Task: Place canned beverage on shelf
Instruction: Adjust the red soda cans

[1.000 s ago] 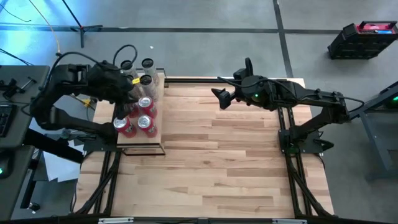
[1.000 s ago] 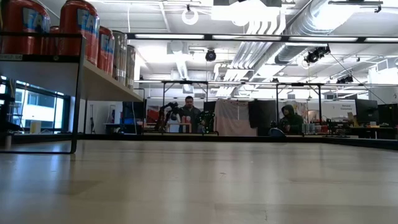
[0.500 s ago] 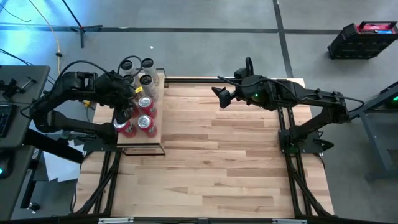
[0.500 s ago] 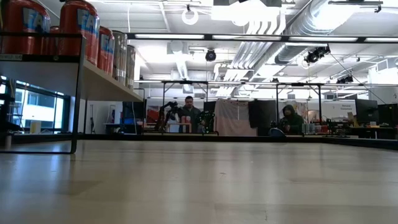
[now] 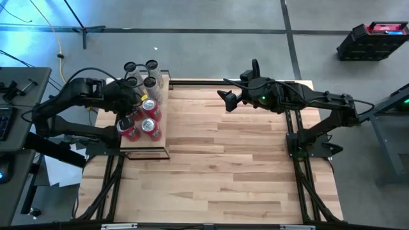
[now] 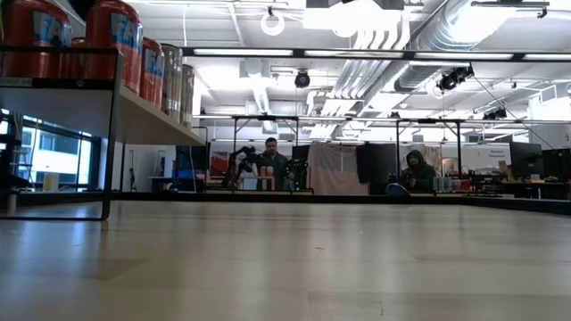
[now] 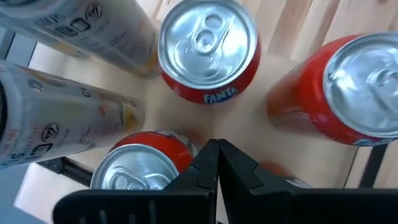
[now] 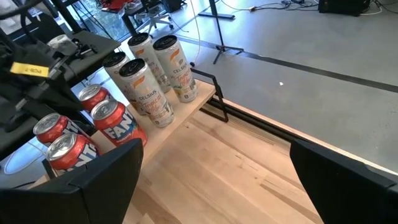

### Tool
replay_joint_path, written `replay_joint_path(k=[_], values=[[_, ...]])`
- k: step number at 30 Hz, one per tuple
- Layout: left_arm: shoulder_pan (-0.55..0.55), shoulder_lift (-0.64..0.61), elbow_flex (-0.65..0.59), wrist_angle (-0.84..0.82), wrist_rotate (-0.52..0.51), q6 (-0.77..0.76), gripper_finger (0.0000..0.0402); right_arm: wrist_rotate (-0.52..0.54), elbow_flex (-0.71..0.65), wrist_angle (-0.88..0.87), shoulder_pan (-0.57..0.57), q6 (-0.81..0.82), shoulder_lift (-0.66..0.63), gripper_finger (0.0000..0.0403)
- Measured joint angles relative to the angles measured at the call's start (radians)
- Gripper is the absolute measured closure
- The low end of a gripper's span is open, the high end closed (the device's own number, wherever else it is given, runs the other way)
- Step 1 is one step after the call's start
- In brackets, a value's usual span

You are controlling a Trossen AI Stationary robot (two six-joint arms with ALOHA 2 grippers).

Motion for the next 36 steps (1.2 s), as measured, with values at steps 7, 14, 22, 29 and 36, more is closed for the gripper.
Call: replay_joint_path(k=[7,14,22,29,36], values=[[0.0,0.0,-0.014,0.0,-0.073,-0.009,0.0401,0.0,0.0,0.0,0.0,0.0,0.0,0.0011],[0.0,0.0,-0.014,0.001,-0.125,-0.027,0.0401,0.0,0.0,0.0,0.0,0.004,0.0,0.0011],[0.0,0.0,-0.014,0.056,-0.15,-0.064,0.0401,0.0,0.0,0.0,0.0,0.008,0.0,0.0011],[-0.001,-0.008,0.016,0.02,-0.163,-0.113,0.0401,-0.001,0.0,0.0,0.001,0.008,0.0,0.0011],[-0.001,-0.058,0.029,0.0,-0.203,-0.147,0.0401,-0.001,0.0,0.0,0.002,0.008,0.0,0.0011]])
